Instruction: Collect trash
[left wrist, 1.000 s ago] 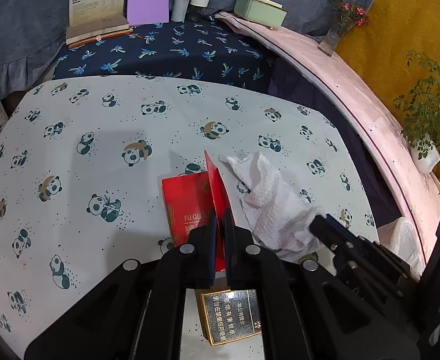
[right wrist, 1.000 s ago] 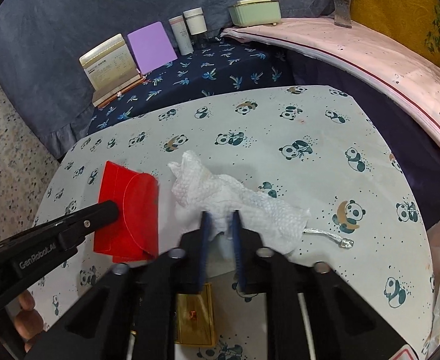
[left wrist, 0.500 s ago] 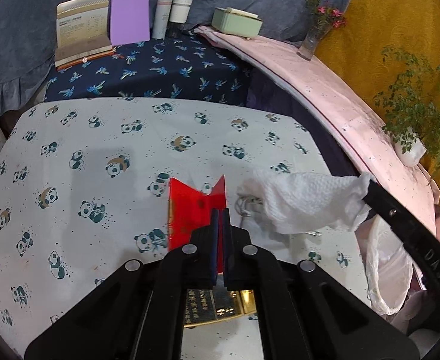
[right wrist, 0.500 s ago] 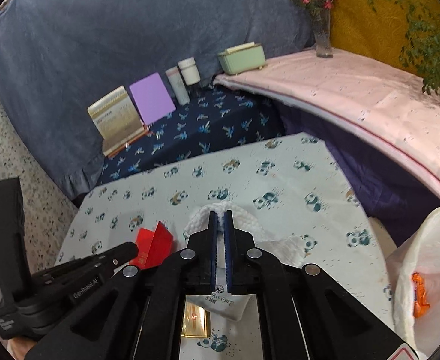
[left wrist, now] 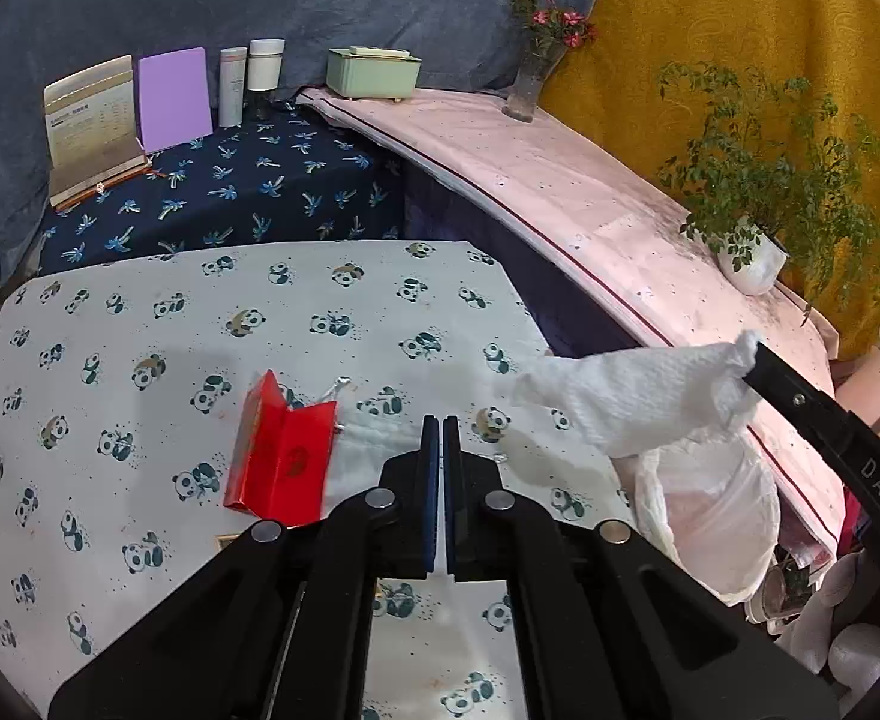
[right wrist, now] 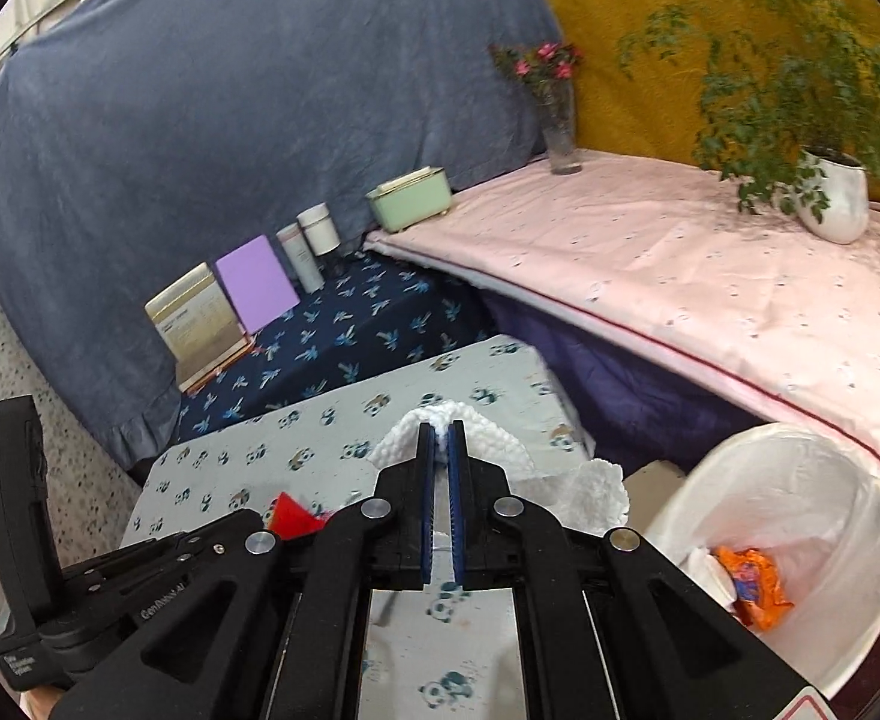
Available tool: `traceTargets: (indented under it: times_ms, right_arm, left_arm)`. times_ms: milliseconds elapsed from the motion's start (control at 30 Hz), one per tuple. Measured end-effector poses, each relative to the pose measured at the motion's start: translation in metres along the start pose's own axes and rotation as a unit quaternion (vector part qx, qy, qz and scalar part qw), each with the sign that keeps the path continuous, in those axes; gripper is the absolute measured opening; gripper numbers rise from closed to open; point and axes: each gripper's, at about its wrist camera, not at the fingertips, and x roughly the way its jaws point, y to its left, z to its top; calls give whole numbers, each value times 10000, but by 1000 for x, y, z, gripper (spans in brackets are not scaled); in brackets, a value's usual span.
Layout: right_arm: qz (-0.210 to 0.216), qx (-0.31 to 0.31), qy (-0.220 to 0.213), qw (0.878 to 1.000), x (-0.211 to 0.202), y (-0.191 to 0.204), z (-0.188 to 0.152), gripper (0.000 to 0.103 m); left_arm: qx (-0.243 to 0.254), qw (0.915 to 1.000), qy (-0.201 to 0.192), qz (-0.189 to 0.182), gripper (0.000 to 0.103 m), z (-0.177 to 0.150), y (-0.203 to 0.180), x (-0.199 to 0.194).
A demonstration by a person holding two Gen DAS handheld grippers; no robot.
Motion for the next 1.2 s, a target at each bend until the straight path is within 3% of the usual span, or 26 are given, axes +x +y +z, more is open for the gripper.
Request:
traceTargets:
  times_ms: [133, 167, 267, 333, 400, 433, 767, 933, 1067, 1133, 1200]
  right_arm:
    - [-189, 93, -72, 9998, -19, -24, -5, 4]
    - [-229, 121, -72, 9996, -23, -29, -7, 4]
    - [-356, 197, -77, 9991, -33, -44, -13, 4]
    - [-392, 255, -70, 9989, -37, -51, -18, 4]
    - [-405, 314, -53, 9987, -38, -56, -22, 4]
    - [-406, 344, -33, 9986, -37, -59, -24, 4]
    - [-292, 296, 218, 9989, -10, -50, -32, 4]
    - [-284, 264, 366, 9986, 7, -45, -34, 4]
    - [-291, 246, 448, 9983, 17, -42, -35, 4]
    - [-289, 246, 475, 9981, 21, -42, -35, 4]
    - [-282, 244, 488, 9981, 24, -40, -33, 4]
  left_arm:
    - [-159, 9997, 103, 141, 3, -7, 12, -1]
    - [-216, 9994, 156, 238, 9, -11, 20, 0]
    - [-361, 9976, 240, 543, 45, -23, 46, 3]
    - [-464, 9966, 294, 612, 54, -31, 62, 4]
    - [-579, 9954, 413, 643, 71, -39, 75, 10]
    - [-617, 9949, 450, 663, 73, -41, 78, 13]
    - [-606, 9927, 801, 672, 74, -39, 78, 63]
    - [-402, 9919, 835, 874, 74, -29, 75, 86]
    - [-257, 9910, 928, 933, 54, -25, 75, 100]
    - [-260, 9911, 909, 936, 52, -23, 76, 101]
    - [-226, 9910, 908, 953, 34, -22, 76, 101]
